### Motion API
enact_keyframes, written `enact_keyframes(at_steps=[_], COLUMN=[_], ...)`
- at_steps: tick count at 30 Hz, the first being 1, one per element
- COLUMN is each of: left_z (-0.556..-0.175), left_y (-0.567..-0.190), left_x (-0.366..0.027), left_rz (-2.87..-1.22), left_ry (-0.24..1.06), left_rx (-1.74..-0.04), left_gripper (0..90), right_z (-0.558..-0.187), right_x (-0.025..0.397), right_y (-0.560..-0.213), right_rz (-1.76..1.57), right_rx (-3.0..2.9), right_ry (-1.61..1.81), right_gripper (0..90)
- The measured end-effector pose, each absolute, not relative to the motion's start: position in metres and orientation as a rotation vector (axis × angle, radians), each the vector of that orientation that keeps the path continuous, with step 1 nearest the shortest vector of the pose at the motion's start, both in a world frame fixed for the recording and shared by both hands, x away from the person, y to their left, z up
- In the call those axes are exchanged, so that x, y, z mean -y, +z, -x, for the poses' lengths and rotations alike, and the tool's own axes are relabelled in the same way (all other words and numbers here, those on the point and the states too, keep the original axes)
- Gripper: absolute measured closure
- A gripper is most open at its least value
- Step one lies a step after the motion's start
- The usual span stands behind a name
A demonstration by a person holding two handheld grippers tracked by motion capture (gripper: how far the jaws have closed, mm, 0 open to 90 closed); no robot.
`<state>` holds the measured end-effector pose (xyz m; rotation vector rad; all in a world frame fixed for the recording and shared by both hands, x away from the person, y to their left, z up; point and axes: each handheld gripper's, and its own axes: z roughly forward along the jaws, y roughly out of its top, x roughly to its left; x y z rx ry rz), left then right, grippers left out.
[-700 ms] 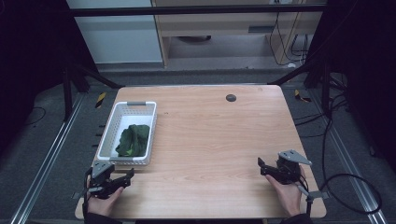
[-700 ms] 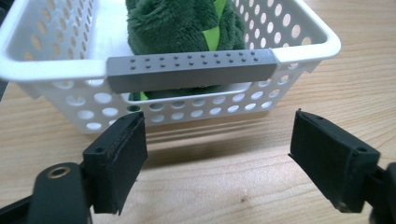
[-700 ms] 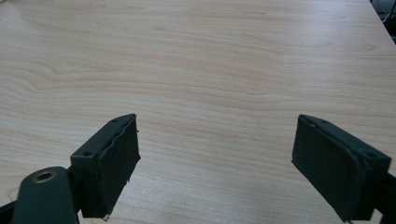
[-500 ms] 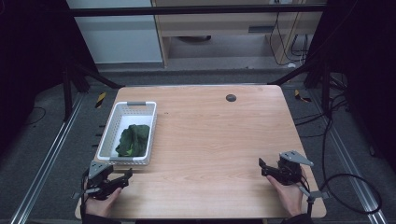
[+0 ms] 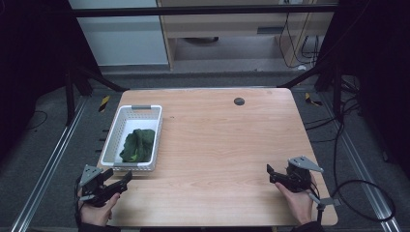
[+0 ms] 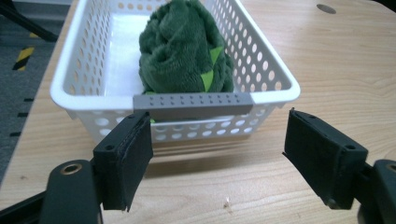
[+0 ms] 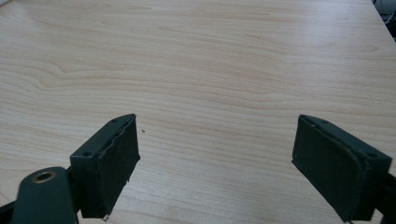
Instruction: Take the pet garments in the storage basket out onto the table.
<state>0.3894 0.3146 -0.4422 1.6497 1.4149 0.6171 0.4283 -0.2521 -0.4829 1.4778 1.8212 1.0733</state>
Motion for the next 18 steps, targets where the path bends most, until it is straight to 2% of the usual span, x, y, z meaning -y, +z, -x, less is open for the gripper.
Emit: enact_keyframes(at_steps=[18], left_z=[-0.399], left_y=[-0.414], left_x=[-0.318], left_rz=[-1.662], left_ry=[0.618], left_rx=[-1.380], left_gripper=[22.3], right_z=[-0.429], right_x=[0.251], right_y=[-0.482], right_rz=[-1.488], right_rx=[-1.835], right_ry=[1.069], right_gripper=[14.1])
